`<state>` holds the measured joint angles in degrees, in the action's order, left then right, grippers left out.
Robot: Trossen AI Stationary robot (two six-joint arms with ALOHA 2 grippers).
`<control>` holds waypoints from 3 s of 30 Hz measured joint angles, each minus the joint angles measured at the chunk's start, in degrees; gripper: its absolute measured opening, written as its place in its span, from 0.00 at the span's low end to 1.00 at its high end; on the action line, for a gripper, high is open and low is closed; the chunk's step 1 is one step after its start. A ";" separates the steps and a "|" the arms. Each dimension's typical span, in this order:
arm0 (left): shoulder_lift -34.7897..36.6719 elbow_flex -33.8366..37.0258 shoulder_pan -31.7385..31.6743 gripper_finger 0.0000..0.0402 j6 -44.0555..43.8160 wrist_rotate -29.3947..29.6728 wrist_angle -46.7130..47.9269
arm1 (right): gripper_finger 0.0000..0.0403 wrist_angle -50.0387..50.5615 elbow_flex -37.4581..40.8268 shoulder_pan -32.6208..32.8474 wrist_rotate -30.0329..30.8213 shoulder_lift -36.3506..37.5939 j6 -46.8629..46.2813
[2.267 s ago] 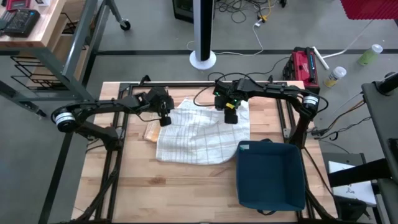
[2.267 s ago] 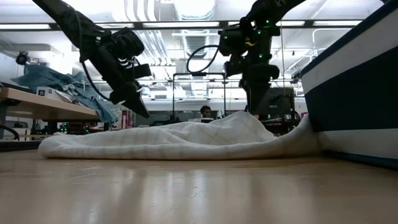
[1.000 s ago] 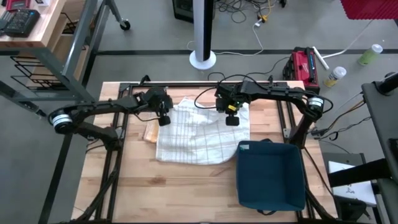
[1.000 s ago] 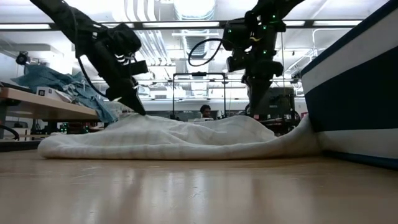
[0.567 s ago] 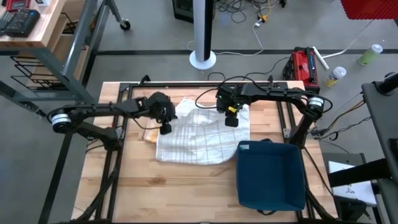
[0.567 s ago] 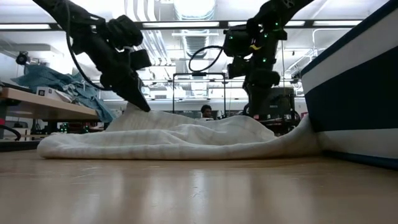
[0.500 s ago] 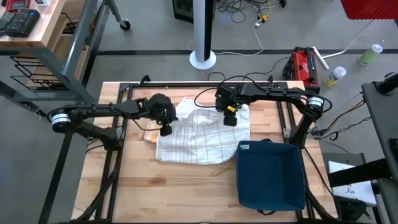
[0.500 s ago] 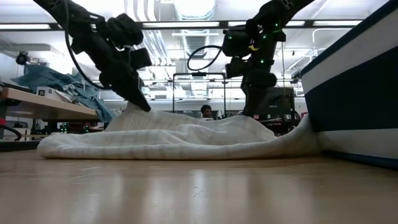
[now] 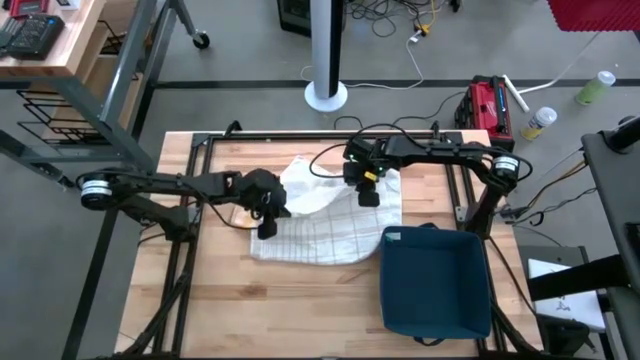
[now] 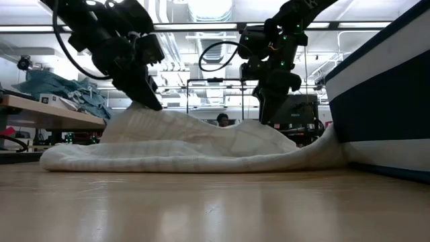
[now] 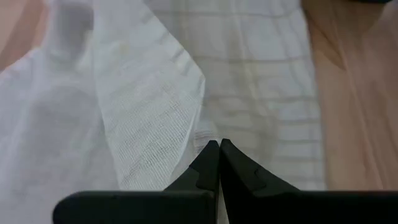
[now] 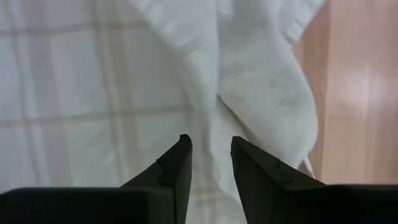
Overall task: Fold towel
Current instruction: Fold the white towel
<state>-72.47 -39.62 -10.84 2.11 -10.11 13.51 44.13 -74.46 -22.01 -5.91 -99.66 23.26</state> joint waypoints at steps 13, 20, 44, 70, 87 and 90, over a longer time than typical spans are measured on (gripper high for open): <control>9.91 0.00 0.82 0.00 -0.12 4.70 -0.06 | 0.19 -0.34 0.01 1.77 -0.60 0.00 1.42; 18.19 0.00 1.37 0.00 -0.05 4.83 0.39 | 0.17 -0.47 0.75 2.02 -0.16 -0.01 0.59; 17.43 -0.04 1.87 0.01 -2.62 9.07 17.64 | 0.28 2.73 5.90 1.63 16.82 0.00 0.83; -8.76 -0.04 8.43 0.08 -0.70 7.67 19.78 | 0.19 -0.21 10.14 1.21 15.99 0.07 -5.61; 12.01 0.00 8.56 0.00 -8.88 11.73 21.70 | 0.00 -0.69 9.97 1.36 11.69 4.37 -6.76; 15.38 0.00 8.56 0.00 -9.45 13.86 21.89 | 0.01 -0.79 10.01 1.36 11.30 5.43 -6.27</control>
<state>-57.09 -39.62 -2.28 -7.34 3.75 35.40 43.34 -64.45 -20.64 5.39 -94.23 16.99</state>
